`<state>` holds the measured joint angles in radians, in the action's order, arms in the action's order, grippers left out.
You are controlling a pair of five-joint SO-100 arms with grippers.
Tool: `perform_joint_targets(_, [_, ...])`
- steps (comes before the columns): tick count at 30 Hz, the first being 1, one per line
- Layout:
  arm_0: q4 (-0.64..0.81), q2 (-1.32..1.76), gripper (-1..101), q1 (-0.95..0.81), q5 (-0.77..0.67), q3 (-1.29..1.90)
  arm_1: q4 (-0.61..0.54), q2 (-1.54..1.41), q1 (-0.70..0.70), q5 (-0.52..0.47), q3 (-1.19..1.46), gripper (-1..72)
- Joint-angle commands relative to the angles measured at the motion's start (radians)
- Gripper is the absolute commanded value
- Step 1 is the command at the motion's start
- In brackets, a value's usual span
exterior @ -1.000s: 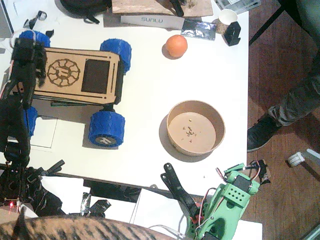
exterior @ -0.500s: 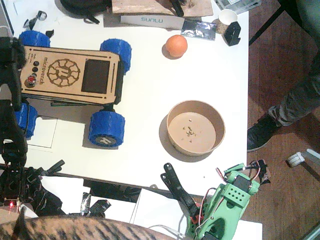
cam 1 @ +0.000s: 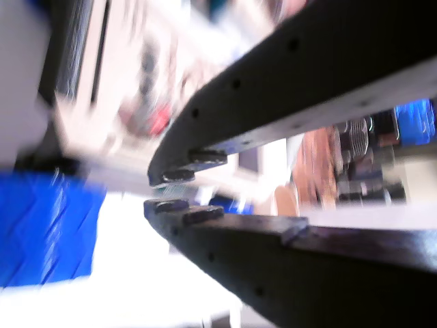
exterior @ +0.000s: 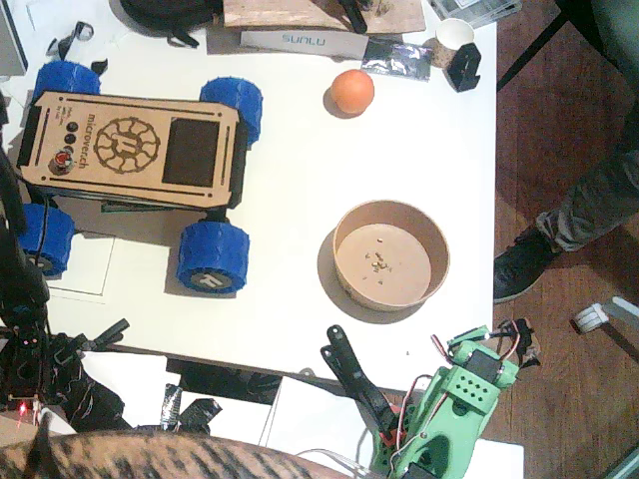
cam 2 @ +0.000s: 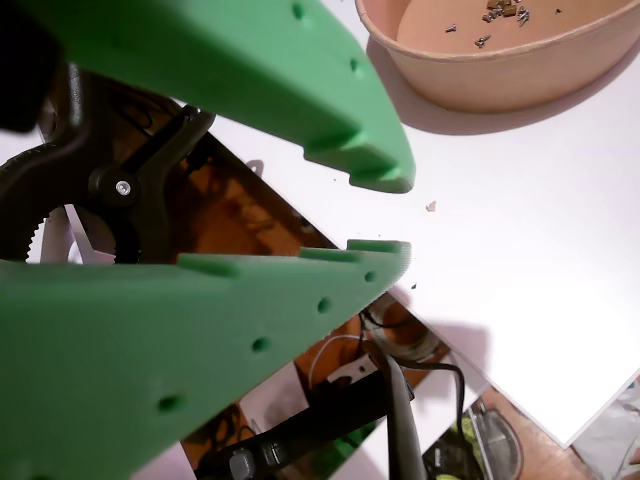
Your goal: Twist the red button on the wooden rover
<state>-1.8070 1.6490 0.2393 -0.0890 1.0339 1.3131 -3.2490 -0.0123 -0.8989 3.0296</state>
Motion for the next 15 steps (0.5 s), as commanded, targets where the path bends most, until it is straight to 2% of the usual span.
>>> perform_joint_targets(1, [-0.035, 0.242, 0, 0.006, -0.015, 0.057, 0.011, -0.002, 0.005, -0.009, -0.005, 2.5])
perform_joint_targets(5, [0.008, 0.488, 0, 0.006, -0.014, 0.262, 0.011, -0.002, 0.005, -0.009, -0.005, 2.5])
perform_joint_targets(11, [0.187, 0.943, 0, 0.008, -0.002, 0.687, 0.011, -0.002, 0.005, -0.009, -0.005, 2.5])
perform_joint_targets(15, [0.242, 1.183, 0, 0.008, -0.002, 0.853, 0.011, -0.002, 0.005, -0.009, -0.005, 2.5])
